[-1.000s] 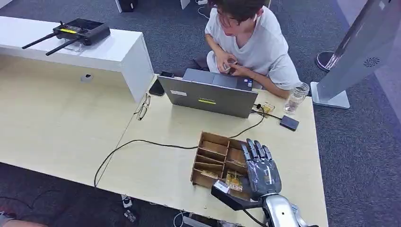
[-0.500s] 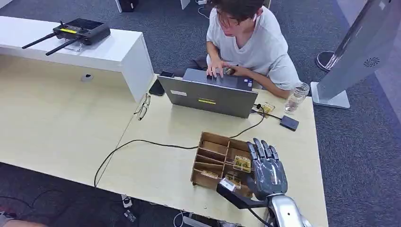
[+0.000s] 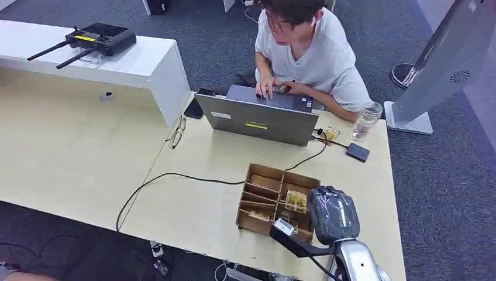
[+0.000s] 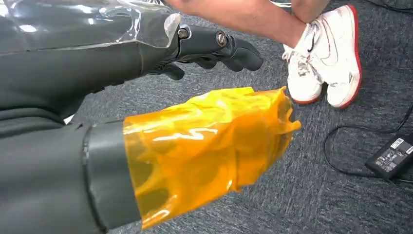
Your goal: Pass the card to the sensor for recognition and then transmit it.
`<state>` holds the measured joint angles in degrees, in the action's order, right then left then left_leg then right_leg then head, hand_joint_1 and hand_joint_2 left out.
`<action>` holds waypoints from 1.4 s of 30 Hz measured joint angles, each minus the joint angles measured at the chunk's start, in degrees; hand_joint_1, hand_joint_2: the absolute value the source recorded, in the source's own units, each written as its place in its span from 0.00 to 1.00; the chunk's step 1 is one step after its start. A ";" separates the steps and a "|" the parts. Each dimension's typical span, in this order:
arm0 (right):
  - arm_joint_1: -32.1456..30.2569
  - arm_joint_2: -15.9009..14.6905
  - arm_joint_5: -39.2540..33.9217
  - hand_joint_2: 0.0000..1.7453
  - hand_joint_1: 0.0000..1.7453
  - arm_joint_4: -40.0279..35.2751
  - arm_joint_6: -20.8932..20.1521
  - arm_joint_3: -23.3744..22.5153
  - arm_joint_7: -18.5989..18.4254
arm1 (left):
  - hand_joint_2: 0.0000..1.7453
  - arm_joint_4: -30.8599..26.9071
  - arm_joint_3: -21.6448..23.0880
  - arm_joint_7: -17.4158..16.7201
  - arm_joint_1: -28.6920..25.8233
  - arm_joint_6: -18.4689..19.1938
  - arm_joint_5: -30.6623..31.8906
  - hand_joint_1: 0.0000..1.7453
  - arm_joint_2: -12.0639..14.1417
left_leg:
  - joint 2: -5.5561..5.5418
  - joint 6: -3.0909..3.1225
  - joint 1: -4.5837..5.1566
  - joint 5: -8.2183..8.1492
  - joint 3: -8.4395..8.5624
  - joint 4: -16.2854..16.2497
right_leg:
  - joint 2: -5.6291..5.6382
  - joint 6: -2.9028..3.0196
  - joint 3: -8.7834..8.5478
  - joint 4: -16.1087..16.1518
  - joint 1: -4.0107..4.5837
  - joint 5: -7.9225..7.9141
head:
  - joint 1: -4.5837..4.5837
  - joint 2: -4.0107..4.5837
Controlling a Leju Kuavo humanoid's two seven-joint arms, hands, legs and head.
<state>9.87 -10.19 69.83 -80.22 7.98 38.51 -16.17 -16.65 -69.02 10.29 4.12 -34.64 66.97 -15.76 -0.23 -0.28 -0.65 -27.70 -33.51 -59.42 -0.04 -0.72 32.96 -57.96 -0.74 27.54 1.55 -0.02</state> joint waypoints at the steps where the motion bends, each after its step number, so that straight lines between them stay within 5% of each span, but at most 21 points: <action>1: 0.00 0.00 -0.13 1.00 0.99 -0.11 0.00 0.00 0.04 | 0.00 0.00 0.00 0.00 0.00 0.00 0.00 0.00 0.00 | 0.00 0.00 0.00 0.00 0.00 0.00 | 0.00 0.00 0.00 0.00 0.00 0.00 | 0.00 0.00; 21: -0.11 0.00 -2.65 1.00 1.00 -1.18 0.66 0.22 1.38 | 0.00 0.00 0.00 0.28 0.01 0.00 -0.70 0.00 -0.02 | 0.00 0.00 0.00 0.00 0.00 0.00 | 0.00 0.00 0.00 0.00 0.00 0.00 | 0.00 0.00; 32: -5.44 -2.25 -11.19 1.00 1.00 -9.89 2.75 0.30 6.75 | 0.00 0.00 -0.04 1.75 -0.11 -0.02 -2.62 0.00 -0.02 | -0.02 0.01 0.00 -0.03 -0.03 0.00 | -0.02 -0.02 0.01 0.01 0.00 0.02 | 0.00 0.00; 40: -11.21 -4.68 -12.92 1.00 1.00 -16.59 3.58 1.53 7.45 | 0.00 0.00 -0.11 2.40 -0.76 -0.02 -3.34 0.00 0.00 | -0.01 0.04 0.00 -0.07 -0.04 0.00 | -0.02 -0.03 0.02 0.02 0.00 0.04 | 0.00 0.00; 42: -11.92 -5.03 -13.44 1.00 0.83 -16.65 3.45 1.81 7.58 | 0.00 0.00 -0.13 2.40 -0.75 -0.02 -3.56 0.00 -0.02 | -0.01 0.04 0.00 -0.07 -0.04 0.00 | -0.02 -0.03 0.02 0.02 0.00 0.04 | 0.00 0.00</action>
<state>-2.04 -15.21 56.39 -96.87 11.43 40.33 -8.59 -16.66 -69.16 12.70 3.37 -34.67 63.41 -15.78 -0.24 -0.24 -0.65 -27.77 -33.55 -59.42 -0.05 -0.75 32.98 -57.94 -0.74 27.57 1.55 -0.02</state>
